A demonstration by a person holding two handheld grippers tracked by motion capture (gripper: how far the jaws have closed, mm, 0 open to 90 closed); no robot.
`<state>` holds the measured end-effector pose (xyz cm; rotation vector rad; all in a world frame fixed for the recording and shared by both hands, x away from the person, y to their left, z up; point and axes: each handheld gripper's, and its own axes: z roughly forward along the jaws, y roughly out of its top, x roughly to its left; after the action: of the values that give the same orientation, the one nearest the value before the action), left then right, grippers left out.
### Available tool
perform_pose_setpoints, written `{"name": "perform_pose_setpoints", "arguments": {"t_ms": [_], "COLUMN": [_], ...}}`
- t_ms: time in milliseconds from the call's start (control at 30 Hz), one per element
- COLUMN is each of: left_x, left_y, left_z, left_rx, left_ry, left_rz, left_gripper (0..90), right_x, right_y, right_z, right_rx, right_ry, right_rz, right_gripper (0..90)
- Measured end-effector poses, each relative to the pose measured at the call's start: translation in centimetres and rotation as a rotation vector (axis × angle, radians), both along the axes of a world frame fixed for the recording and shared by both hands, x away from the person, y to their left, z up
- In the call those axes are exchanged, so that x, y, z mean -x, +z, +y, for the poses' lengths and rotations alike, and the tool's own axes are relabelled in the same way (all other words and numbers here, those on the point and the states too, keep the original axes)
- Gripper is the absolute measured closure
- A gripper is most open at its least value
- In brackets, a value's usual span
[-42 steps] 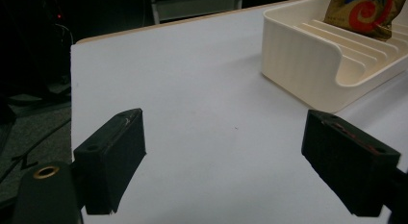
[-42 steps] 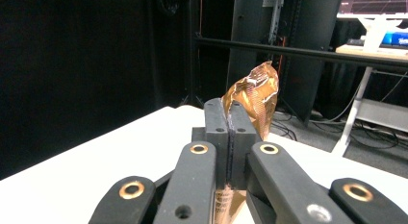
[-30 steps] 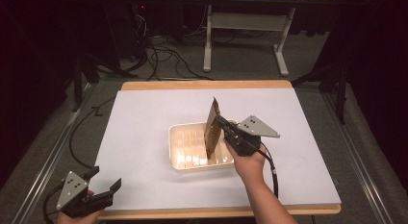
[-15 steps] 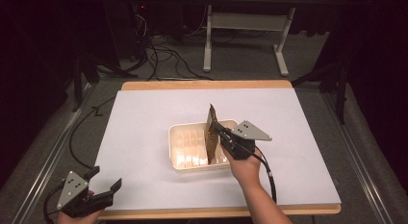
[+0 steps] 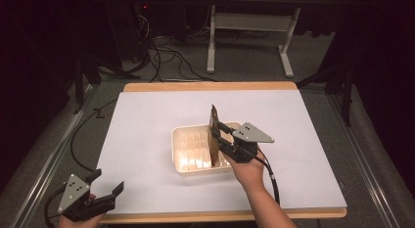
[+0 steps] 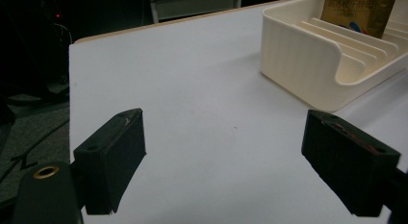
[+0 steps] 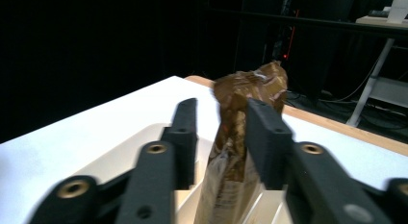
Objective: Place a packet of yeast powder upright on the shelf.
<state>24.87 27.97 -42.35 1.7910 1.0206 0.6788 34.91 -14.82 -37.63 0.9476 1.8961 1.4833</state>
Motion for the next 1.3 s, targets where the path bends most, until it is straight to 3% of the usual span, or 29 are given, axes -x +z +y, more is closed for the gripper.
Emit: {"name": "perform_pose_setpoints", "arguments": {"t_ms": [233, 600, 800, 1300], "left_x": [0.0, 0.0, 0.0, -0.3], "left_y": [0.0, 0.0, 0.0, -0.1], "left_z": [0.0, 0.0, 0.0, 0.0], "left_rx": [0.002, 0.003, 0.003, -0.005], "left_ry": [-0.001, 0.000, 0.000, -0.005], "left_rz": [0.001, 0.000, 0.000, 0.006], "left_gripper": [15.9, 15.9, 15.9, 15.9], "right_x": [-0.1, 0.0, 0.0, 0.5], "right_y": [0.3, 1.1, 1.2, 1.5], "right_z": [0.4, 0.5, 0.5, 0.1], "right_rx": [0.008, -0.022, -0.037, -0.043], "right_ry": [-0.012, -0.012, -0.009, 0.004], "right_rz": [-0.012, 0.000, 0.009, 0.023], "right_gripper": [42.7, 16.7, 10.7, 10.3]}}
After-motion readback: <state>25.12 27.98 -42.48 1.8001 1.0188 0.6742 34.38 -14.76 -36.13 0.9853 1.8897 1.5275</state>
